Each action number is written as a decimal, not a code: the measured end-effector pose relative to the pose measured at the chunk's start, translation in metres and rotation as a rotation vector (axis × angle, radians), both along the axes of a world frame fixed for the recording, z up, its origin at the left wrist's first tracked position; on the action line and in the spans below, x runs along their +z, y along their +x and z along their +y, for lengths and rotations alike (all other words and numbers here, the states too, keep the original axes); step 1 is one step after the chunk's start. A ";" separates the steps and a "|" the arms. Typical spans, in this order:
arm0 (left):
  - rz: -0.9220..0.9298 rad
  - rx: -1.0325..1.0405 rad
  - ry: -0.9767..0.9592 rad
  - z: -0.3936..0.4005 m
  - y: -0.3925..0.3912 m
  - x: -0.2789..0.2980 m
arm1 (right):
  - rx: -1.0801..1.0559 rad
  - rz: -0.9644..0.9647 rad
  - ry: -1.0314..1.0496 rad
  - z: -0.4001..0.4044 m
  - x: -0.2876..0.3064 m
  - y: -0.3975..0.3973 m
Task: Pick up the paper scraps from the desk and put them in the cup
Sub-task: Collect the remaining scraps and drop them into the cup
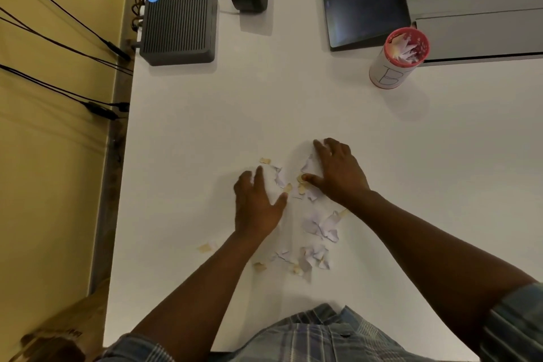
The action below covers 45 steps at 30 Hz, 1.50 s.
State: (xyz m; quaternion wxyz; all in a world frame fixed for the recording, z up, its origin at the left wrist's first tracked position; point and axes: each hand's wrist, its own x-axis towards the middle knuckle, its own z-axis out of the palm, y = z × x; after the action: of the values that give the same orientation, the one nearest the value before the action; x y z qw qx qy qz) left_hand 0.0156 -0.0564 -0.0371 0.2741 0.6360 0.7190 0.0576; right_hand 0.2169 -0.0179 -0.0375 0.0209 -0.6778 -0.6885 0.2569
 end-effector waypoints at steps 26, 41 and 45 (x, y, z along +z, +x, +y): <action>-0.115 -0.370 -0.031 0.027 0.032 0.002 | 0.117 0.053 0.018 -0.026 0.004 0.000; -0.177 -0.394 0.037 0.064 0.051 0.007 | -0.796 0.404 0.338 0.106 0.079 0.117; -0.147 -0.417 0.029 0.063 0.050 0.007 | -0.769 0.344 0.422 0.148 0.087 0.144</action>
State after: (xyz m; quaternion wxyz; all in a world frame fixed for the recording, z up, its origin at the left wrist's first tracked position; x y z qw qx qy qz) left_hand 0.0653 0.0071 -0.0302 0.3227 0.7689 0.5490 0.0564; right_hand 0.3605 0.1298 0.0496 0.3657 -0.8122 -0.4113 0.1934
